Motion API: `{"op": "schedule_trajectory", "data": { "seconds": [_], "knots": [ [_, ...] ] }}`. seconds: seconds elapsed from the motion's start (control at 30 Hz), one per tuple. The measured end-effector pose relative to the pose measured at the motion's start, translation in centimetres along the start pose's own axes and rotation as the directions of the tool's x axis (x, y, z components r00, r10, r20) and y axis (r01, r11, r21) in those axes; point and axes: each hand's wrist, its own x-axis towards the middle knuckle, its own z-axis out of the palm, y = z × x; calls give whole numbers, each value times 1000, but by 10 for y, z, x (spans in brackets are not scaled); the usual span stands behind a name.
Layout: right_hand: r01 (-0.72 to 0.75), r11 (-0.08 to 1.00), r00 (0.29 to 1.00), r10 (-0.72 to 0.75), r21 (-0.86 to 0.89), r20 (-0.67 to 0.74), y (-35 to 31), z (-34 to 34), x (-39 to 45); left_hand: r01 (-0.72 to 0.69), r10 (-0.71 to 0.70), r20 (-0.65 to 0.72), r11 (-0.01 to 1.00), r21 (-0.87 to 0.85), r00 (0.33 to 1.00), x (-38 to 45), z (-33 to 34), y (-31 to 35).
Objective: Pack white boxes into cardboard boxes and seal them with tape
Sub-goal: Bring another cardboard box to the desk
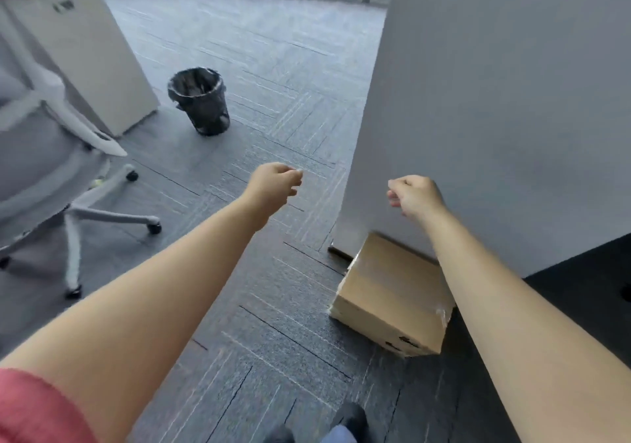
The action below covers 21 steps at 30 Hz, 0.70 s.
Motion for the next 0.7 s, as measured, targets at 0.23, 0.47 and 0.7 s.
{"op": "schedule_trajectory", "data": {
  "seconds": [0.23, 0.47, 0.7],
  "knots": [
    [278, 958, 924, -286, 68, 255, -143, 62, -72, 13, -47, -371, 996, -92, 927, -95, -154, 15],
    [447, 883, 686, -440, 142, 579, -205, 147, -167, -9, -191, -738, 966, -258, 647, -240, -225, -28],
    [578, 790, 329, -453, 203, 828, -206, 226, -306, -56, -416, -860, 891, -450, 297, -396, -228, -86]
  ]
}}
